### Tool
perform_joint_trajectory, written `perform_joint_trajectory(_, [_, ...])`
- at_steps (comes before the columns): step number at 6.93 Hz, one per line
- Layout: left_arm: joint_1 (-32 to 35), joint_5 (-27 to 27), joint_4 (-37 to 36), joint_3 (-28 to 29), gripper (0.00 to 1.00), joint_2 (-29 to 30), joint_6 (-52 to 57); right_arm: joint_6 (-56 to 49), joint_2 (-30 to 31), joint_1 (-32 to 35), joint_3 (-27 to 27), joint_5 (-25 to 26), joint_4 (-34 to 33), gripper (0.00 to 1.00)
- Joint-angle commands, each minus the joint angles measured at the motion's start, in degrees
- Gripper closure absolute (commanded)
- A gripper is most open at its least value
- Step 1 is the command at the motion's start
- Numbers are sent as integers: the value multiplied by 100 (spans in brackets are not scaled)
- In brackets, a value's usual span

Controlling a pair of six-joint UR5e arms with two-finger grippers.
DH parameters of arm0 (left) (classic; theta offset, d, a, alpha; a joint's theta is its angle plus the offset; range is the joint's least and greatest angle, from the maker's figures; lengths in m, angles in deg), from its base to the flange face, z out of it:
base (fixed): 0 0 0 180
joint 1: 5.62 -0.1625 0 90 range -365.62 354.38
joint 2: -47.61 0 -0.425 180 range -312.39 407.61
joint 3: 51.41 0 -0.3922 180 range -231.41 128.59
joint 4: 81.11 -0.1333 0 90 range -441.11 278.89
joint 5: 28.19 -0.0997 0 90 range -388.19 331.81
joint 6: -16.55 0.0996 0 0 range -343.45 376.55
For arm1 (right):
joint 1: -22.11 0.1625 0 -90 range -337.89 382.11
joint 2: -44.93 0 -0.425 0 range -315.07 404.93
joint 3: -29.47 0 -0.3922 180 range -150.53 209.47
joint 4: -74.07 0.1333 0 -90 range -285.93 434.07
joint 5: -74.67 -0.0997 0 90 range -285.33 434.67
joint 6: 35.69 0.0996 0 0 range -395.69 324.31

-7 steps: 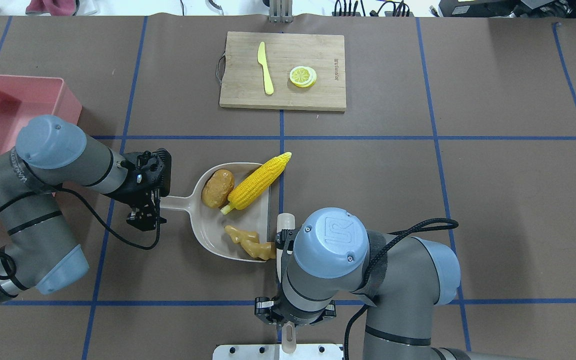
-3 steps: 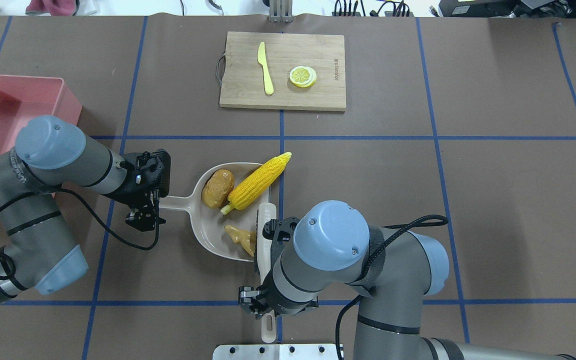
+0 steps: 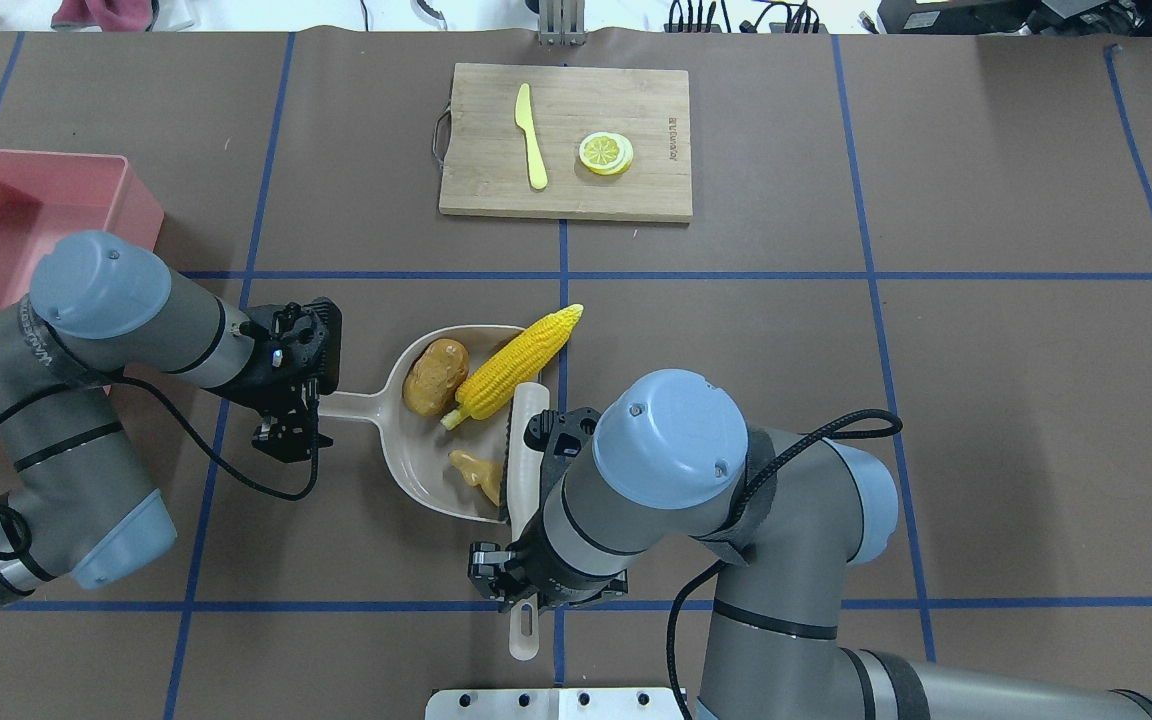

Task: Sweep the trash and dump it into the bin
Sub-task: 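Sweep the ginger farther into the dustpan with the brush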

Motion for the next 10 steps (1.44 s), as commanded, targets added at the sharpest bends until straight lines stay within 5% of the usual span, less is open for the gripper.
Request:
perform_joint_trajectory(1, [0, 13, 25, -12, 3, 4, -36, -216, 78, 66, -34, -156, -751, 100])
perform_joint_trajectory(4, [0, 4, 25, -47, 8, 13, -45, -288, 140, 75, -237, -200, -1441, 100])
perform_joint_trajectory(7, [0, -5, 25, -47, 12, 13, -45, -271, -262, -215, 385, -112, -1433, 100])
perform_joint_trajectory(10, [9, 4, 25, -56, 12, 13, -37, -262, -597, -189, 440, -156, -1389, 100])
